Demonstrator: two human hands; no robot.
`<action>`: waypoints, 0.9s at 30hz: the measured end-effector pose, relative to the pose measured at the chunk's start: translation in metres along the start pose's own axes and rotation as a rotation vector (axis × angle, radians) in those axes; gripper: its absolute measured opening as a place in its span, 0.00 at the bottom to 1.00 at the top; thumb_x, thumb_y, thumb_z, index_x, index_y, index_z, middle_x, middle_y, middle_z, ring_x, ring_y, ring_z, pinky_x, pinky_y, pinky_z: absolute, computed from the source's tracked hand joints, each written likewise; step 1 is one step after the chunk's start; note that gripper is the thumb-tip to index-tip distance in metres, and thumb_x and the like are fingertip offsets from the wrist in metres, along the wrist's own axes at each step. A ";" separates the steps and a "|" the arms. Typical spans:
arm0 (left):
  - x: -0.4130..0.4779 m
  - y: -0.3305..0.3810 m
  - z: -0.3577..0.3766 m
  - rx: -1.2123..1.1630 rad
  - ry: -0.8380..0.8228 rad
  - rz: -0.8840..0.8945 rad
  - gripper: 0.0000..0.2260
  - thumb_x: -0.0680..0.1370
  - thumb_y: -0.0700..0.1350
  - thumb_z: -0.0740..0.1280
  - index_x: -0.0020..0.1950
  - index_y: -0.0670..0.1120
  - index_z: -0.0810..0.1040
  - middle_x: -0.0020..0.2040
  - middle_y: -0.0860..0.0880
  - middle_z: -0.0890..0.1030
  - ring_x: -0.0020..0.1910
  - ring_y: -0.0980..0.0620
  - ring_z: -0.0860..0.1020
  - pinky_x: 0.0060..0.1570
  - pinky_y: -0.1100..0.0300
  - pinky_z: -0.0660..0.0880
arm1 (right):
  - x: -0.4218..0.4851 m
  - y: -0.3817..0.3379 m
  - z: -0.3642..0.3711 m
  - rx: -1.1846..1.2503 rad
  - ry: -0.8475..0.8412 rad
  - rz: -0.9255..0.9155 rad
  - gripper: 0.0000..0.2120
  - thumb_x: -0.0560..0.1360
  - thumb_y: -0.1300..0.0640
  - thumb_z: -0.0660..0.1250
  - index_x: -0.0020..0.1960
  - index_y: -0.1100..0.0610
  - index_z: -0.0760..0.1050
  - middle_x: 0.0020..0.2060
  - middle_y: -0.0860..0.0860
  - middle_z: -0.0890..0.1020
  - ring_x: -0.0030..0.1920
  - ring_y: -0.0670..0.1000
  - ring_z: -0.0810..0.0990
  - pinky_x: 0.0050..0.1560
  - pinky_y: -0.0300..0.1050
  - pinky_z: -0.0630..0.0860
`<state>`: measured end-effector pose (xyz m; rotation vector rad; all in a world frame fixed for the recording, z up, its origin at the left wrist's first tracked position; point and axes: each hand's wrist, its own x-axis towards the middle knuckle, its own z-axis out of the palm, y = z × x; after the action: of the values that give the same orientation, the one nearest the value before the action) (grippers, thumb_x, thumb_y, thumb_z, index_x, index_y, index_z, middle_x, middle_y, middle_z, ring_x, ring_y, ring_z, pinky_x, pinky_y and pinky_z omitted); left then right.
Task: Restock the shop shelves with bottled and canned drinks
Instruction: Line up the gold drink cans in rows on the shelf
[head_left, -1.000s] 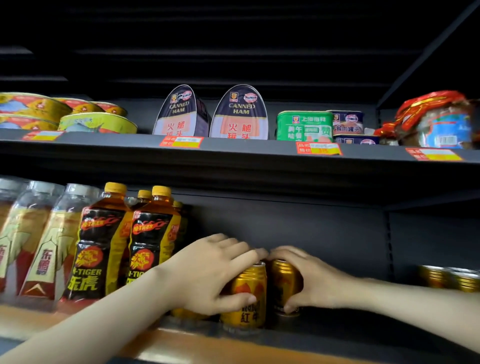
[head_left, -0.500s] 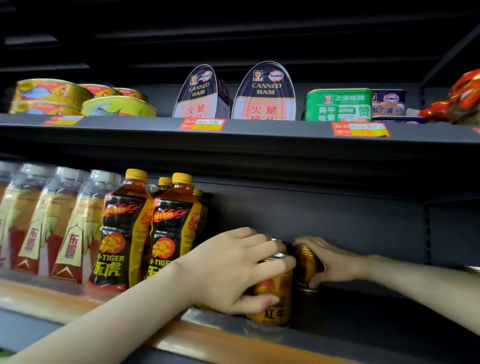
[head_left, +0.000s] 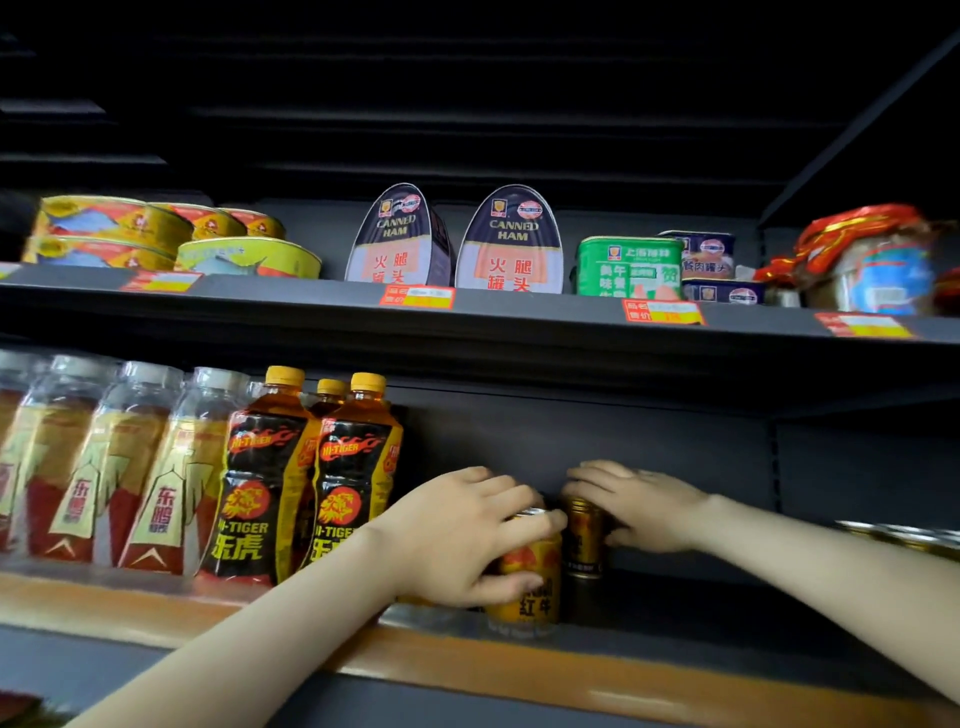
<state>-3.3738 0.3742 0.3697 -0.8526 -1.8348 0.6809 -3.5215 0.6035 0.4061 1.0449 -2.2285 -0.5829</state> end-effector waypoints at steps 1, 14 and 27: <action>0.000 0.000 0.000 -0.006 0.000 -0.003 0.21 0.79 0.59 0.56 0.66 0.48 0.72 0.53 0.48 0.80 0.47 0.49 0.79 0.47 0.58 0.76 | -0.008 -0.003 -0.006 0.013 0.015 0.028 0.34 0.78 0.51 0.64 0.78 0.48 0.50 0.78 0.47 0.50 0.78 0.49 0.48 0.73 0.47 0.57; 0.070 0.082 -0.009 -0.155 0.299 -0.452 0.15 0.75 0.52 0.56 0.47 0.47 0.80 0.39 0.49 0.78 0.35 0.48 0.78 0.35 0.55 0.74 | -0.148 -0.060 -0.075 0.128 0.374 0.402 0.22 0.82 0.51 0.58 0.74 0.52 0.61 0.70 0.46 0.64 0.69 0.47 0.65 0.60 0.41 0.69; 0.197 0.210 -0.011 -0.382 0.402 -0.518 0.18 0.73 0.52 0.62 0.58 0.45 0.78 0.55 0.45 0.80 0.51 0.46 0.80 0.52 0.53 0.77 | -0.330 -0.001 -0.043 0.112 0.629 0.753 0.16 0.79 0.58 0.62 0.67 0.55 0.71 0.58 0.48 0.77 0.58 0.47 0.77 0.54 0.31 0.68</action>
<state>-3.3661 0.6575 0.3192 -0.6473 -1.7268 -0.1658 -3.3240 0.8593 0.3260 0.2940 -1.8794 0.1860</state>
